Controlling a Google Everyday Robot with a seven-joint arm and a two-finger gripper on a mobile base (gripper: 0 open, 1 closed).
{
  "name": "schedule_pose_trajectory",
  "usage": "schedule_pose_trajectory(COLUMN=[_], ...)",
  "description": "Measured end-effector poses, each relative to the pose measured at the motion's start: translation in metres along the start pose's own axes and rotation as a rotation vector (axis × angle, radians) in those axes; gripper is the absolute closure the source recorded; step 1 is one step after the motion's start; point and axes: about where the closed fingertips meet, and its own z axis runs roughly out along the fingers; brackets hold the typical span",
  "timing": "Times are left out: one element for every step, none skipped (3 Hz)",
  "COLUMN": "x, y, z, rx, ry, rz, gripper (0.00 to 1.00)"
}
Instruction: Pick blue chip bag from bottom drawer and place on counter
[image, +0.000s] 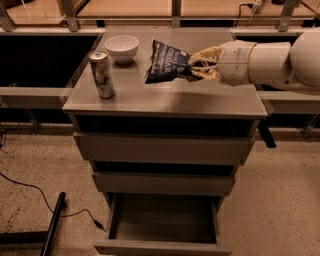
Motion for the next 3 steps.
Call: schedule_pose_trajectory(x=[-0.0017,-0.0033,-0.0044], y=[0.0004,0.0007,0.001], z=[0.0019,0.0036,0.0048], rx=[-0.002,-0.004,-0.005], ry=[-0.004,-0.007,-0.01], rz=[-0.001,-0.001,-0.002], gripper=[0.3,0.07,0.0])
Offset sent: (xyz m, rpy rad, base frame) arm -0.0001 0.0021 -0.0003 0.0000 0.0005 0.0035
